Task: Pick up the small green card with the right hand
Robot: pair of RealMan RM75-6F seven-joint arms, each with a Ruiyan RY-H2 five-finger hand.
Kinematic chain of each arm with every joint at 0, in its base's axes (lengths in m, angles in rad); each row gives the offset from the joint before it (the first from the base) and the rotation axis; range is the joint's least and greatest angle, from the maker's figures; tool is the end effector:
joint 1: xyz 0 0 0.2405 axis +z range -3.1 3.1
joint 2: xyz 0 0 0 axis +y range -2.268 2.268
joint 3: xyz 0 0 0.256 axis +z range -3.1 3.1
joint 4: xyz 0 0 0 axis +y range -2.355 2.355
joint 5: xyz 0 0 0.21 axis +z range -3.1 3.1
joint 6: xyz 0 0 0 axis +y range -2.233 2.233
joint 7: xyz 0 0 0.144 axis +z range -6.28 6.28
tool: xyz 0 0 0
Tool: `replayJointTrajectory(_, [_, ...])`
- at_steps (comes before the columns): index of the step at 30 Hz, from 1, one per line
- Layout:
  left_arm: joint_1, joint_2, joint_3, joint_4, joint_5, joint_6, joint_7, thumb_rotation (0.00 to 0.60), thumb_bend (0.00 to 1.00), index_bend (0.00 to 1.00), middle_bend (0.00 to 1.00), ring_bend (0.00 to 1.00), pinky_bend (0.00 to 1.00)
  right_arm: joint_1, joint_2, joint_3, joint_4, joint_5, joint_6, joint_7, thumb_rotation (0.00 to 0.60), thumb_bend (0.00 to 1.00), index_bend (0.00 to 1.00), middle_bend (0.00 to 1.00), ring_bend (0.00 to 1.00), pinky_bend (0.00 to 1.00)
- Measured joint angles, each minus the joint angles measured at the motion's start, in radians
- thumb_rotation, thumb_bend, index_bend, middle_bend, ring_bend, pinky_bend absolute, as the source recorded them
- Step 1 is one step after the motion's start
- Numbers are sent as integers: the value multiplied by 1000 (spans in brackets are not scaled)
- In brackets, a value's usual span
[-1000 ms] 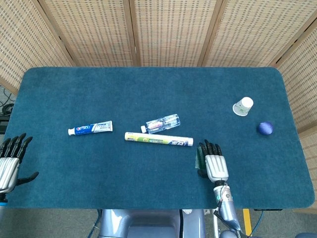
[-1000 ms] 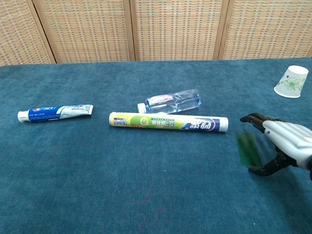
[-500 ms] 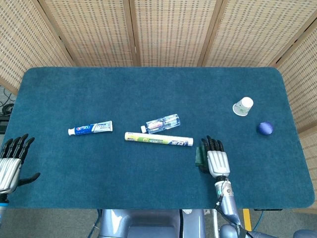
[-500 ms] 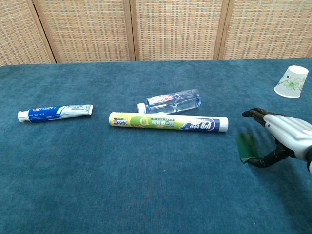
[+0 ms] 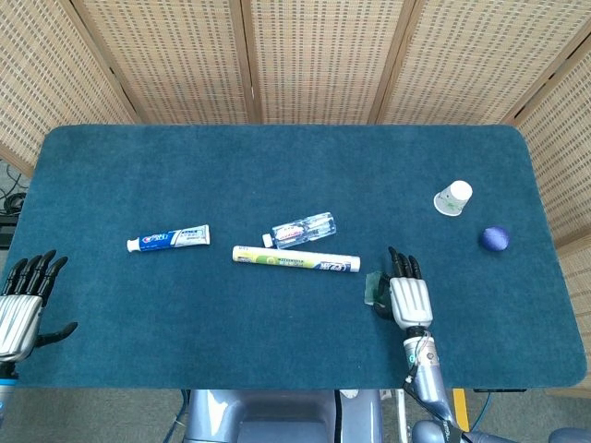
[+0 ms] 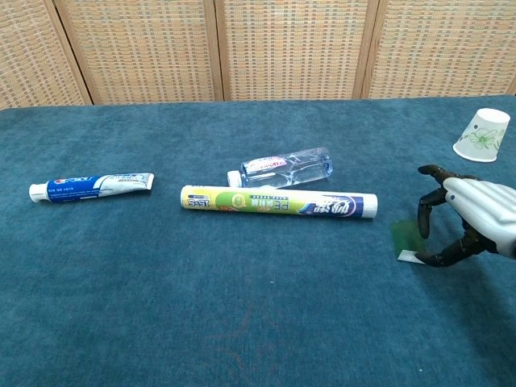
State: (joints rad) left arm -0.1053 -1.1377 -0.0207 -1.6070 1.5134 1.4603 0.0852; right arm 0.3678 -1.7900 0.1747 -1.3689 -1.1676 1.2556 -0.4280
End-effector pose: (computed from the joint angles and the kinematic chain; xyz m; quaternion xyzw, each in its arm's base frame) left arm -0.3087 0.1810 0.1455 -0.6263 -0.3718 -0.3605 0.5827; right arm -0.2248 -0.2640 -0.0458 0.6119 -0.4559 0.3590 0.5374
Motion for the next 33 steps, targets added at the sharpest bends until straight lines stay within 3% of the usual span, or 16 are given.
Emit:
replayJointTrajectory(20, [-3, 3, 3, -2, 5, -4, -7, 600, 73, 0, 0, 0, 0, -8, 17, -19, -37, 41, -37, -21, 600, 260, 573, 0, 0, 0])
replayJointTrajectory(33, [-4, 5, 4, -2, 7, -4, -15, 600, 74, 0, 0, 0, 0, 4, 16, -18, -40, 54, -57, -27, 600, 363, 573, 0, 0, 0])
